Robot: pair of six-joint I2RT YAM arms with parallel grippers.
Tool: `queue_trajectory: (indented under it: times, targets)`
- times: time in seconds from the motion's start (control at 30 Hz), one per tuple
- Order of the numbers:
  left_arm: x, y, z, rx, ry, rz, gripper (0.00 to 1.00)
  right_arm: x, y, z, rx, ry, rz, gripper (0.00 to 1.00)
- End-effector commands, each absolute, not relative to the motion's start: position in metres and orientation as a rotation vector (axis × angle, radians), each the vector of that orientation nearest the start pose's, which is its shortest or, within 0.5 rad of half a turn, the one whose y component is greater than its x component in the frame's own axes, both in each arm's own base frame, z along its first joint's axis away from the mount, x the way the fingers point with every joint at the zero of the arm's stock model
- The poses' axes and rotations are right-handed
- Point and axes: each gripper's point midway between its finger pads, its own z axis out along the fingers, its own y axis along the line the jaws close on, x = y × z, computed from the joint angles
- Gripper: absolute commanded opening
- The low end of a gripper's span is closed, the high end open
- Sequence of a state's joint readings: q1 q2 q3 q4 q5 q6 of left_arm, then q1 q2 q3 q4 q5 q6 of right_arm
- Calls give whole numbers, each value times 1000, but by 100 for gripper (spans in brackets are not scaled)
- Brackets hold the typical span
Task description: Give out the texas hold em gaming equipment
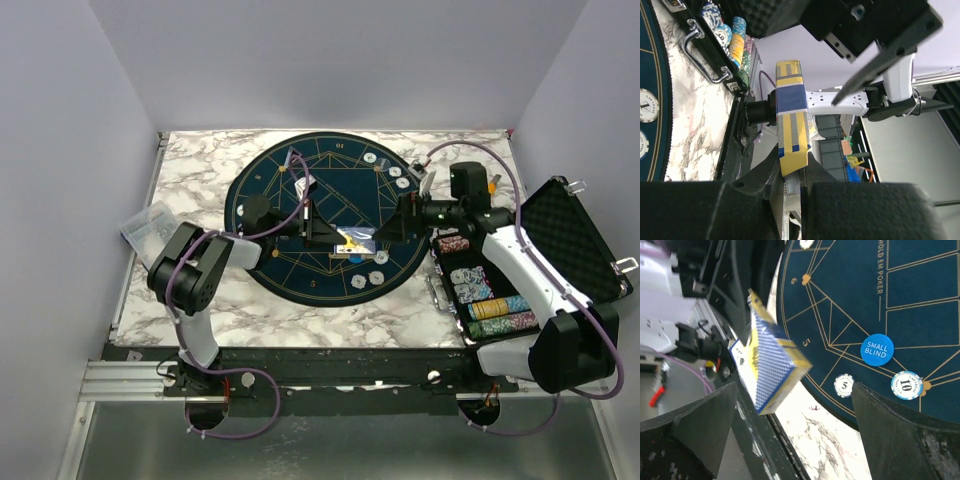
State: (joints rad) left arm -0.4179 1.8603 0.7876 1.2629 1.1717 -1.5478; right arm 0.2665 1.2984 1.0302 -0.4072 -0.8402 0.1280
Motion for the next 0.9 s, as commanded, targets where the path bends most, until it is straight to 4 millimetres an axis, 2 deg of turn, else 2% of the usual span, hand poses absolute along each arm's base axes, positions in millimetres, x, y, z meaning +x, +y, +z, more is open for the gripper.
queue_trajectory:
  times: [0.0,0.07,0.2,0.4,0.6,0.73,0.8,0.87]
  targets:
    - [255,-309,226,304,1897,-2116,0,277,214,239,-488,2051,1311,100]
    - [249,-309,231,337,1884,-2118,0,268,217,239,-483,2043,1377,100]
    - [238,-309,236,407,1854,-2114,0,240,225,242,-584,1975,1627,100]
    - [236,-309,239,409,1829,-2096,0,232,225,250,-589,1931,1652,100]
    - [228,-317,238,433,1844,-2123,0,233,226,231,-454,1958,1690,90]
    - [226,-319,238,428,1852,-2133,0,241,221,230,-550,1983,1526,91]
    - [226,-318,238,424,1855,-2137,0,251,213,230,-654,1991,1352,99]
    - [225,-318,240,424,1856,-2141,0,261,201,232,-816,1956,1139,100]
